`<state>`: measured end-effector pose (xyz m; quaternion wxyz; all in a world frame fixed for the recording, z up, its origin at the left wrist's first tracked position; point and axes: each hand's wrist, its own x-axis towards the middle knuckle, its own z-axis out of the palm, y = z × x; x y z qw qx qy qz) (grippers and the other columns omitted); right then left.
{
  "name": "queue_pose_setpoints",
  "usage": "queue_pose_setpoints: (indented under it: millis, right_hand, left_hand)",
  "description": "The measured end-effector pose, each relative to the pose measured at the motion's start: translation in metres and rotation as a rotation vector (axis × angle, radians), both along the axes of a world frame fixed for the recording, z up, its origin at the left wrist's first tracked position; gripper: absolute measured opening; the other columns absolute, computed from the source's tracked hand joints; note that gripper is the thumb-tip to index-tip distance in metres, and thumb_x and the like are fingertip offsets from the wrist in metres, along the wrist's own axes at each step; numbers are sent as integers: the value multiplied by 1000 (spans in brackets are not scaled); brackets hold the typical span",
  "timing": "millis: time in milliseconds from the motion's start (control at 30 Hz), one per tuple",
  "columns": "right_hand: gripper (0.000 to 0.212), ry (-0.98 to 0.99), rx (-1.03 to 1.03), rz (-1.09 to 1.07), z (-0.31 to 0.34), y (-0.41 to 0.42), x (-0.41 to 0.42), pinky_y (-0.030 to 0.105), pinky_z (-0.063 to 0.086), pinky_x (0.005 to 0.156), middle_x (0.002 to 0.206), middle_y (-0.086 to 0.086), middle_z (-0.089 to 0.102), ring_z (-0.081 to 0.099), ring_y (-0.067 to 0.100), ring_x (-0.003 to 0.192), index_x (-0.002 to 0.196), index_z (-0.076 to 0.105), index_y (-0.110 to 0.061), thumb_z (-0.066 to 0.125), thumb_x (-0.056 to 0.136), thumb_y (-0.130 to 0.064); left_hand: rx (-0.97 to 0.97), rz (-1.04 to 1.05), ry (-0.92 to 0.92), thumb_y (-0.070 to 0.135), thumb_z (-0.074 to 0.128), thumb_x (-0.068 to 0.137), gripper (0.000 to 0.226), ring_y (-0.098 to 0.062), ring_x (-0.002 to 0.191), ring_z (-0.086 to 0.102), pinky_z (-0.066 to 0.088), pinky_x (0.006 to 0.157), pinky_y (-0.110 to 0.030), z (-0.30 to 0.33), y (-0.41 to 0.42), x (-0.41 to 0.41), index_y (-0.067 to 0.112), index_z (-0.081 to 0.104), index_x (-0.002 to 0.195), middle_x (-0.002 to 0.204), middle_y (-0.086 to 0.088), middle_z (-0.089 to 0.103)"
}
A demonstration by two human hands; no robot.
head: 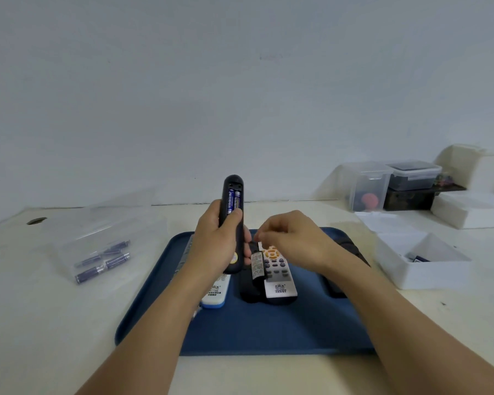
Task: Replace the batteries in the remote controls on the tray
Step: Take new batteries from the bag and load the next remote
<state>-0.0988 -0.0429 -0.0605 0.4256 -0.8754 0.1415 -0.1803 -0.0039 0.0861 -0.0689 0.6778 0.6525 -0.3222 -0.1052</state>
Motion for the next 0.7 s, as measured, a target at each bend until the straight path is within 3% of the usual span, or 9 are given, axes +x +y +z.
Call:
queue_pose_setpoints:
  millis: [100,200,300,467,633,700]
  right_hand:
    - [8,73,-208,98,-7,6,0,10,41,60,67,-24,65,58,-6,63,88,73,-26,75,80,-24]
    - [34,112,-306,112,-8,5,-1,18,44,70,95,-17,66,58,1,83,104,69,-30,82,73,-33]
    - [50,166,-355,129,-8,0,-2,16,41,74,115,-16,63,54,2,95,119,66,-30,83,73,-36]
    - [56,164,-352,143,-15,-4,1,14,41,75,116,-16,64,55,1,97,121,66,-28,87,70,-36]
    - [54,-81,-291,-16,-9,-10,2,10,42,69,106,-17,69,60,-6,79,113,69,-26,86,65,-41]
    - [54,-214,-214,-108,-3,-11,-1,10,44,68,105,-19,68,61,-4,82,112,68,-29,87,64,-44]
  left_hand:
    - [-6,13,55,17,46,105,10,-26,46,54,49,46,-33,-3,2,4,10,51,101,66,-15,62]
    - [-21,7,129,19,47,106,12,-26,48,53,49,46,-33,-3,1,4,8,52,104,67,-16,61]
    - [-48,-2,187,20,46,107,13,-25,47,52,49,46,-33,-3,0,4,8,51,103,66,-15,60]
    - [-42,0,208,21,45,107,18,-24,48,52,49,45,-33,-4,0,4,4,49,107,65,-12,60]
    - [-38,8,205,21,45,107,18,-24,46,51,48,44,-32,-4,-2,4,3,49,110,65,-12,60]
    - [-29,10,207,21,45,107,17,-25,46,51,49,44,-32,-4,-3,2,5,50,110,66,-14,60]
